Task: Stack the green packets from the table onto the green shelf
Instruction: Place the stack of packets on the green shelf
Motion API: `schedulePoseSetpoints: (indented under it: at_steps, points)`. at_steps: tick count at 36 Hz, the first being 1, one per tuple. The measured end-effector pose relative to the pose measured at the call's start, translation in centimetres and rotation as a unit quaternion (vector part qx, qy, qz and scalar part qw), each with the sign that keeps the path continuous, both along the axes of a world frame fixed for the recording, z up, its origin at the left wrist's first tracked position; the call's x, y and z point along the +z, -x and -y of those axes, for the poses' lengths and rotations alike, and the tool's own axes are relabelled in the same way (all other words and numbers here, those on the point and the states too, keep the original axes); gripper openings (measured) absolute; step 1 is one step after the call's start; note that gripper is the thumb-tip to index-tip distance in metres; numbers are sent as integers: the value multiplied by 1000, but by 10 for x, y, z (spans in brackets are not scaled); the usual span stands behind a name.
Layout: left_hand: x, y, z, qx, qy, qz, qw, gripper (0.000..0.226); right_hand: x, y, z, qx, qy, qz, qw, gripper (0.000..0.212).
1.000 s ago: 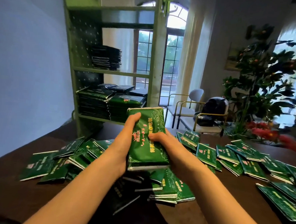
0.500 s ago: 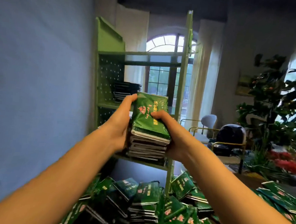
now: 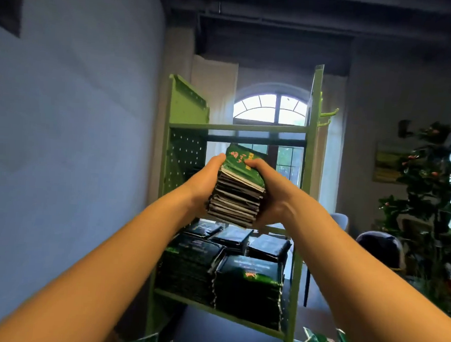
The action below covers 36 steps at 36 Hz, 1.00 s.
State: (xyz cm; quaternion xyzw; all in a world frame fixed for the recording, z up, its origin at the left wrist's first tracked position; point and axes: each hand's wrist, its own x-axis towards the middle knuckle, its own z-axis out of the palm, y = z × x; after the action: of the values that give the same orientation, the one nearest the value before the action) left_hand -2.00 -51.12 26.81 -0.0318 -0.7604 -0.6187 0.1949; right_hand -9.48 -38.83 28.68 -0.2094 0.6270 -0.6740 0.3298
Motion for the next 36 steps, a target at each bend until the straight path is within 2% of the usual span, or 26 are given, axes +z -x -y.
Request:
schedulePoseSetpoints:
  at_steps: [5,11,15,17,18,19,20,21,22,23,24,25,27,29,33,36]
  points:
    - [5,45,15,54,-76,14,996,57,8,27,14,-38,-25,-2,999,51]
    - [8,68,16,97,-37,21,994,51,8,59,30,-107,-3,38,994,63]
    - [15,79,17,115,-92,74,986,54,8,71,34,-122,5,21,992,64]
    - [3,216,78,116,-126,75,982,66,8,64,34,-117,3,-35,993,58]
    - [-1,251,104,162,-103,97,977,77,9,56,34,-115,23,-62,991,52]
    - [8,225,88,170,-95,96,976,85,10,53,35,-109,46,-93,989,46]
    - [6,244,99,144,-134,101,975,84,9,55,36,-114,54,-98,987,41]
    - [11,238,88,156,-122,80,977,78,9,65,39,-119,42,-72,989,35]
    - [16,245,93,141,-131,101,976,70,10,75,43,-126,28,-56,990,36]
    - [28,156,46,157,-106,124,974,61,11,81,46,-139,21,-53,989,40]
    - [32,108,24,154,-113,153,969,58,10,92,48,-150,13,-58,987,42]
    - [30,110,26,177,-80,142,971,57,10,99,51,-161,0,-67,985,42]
    - [33,128,31,119,-111,126,979,55,10,105,55,-162,-24,-82,983,40]
    - [31,148,39,142,-99,125,977,57,10,108,59,-155,-28,-87,984,40]
    - [24,161,44,127,-143,91,977,74,14,115,65,-170,-55,-102,979,44]
    - [18,174,48,147,-148,66,976,79,15,118,68,-189,-51,-106,975,43]
